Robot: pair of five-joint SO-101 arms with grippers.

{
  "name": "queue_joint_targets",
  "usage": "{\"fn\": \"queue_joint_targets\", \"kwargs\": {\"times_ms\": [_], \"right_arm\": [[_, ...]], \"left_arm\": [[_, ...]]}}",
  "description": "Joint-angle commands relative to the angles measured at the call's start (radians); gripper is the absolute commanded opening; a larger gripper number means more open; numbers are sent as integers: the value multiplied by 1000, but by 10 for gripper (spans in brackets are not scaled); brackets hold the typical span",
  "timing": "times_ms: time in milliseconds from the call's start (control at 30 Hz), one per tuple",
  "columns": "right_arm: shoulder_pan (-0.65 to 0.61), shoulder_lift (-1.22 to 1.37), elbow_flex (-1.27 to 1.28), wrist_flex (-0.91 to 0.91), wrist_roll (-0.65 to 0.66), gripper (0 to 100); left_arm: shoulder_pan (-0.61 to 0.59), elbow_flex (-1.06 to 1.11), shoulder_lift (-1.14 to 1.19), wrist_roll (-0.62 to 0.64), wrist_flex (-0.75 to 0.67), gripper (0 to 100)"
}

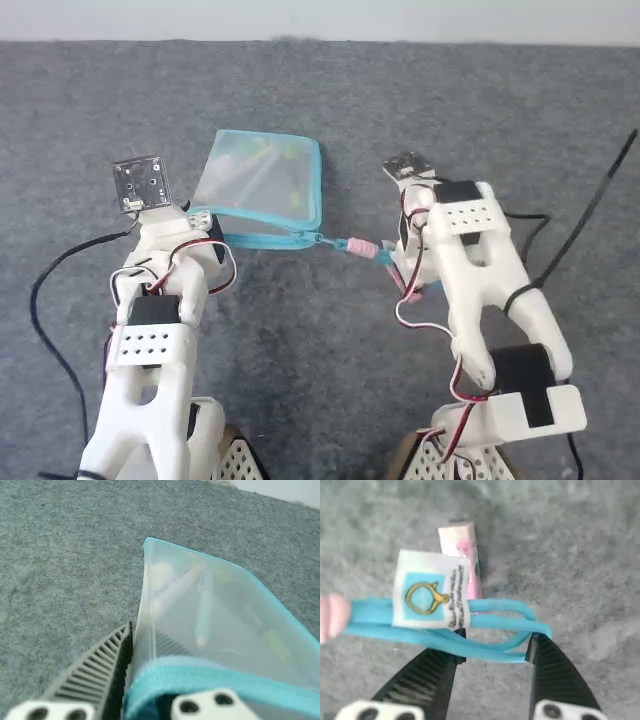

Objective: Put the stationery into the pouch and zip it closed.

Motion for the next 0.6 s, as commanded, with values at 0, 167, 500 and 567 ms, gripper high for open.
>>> {"fn": "queue_joint_targets", "kwargs": {"times_ms": [0, 167, 500, 567], "right_arm": [[71, -5, -118, 8, 46, 208], [183, 41, -284, 13, 48, 210], [174, 54, -284, 48, 221, 453], [176, 53, -287, 48, 236, 460]], "left_arm": [[2, -21, -2, 9, -31, 19], [2, -21, -2, 8, -32, 19], [2, -21, -2, 8, -29, 19], [2, -21, -2, 8, -29, 19]]}}
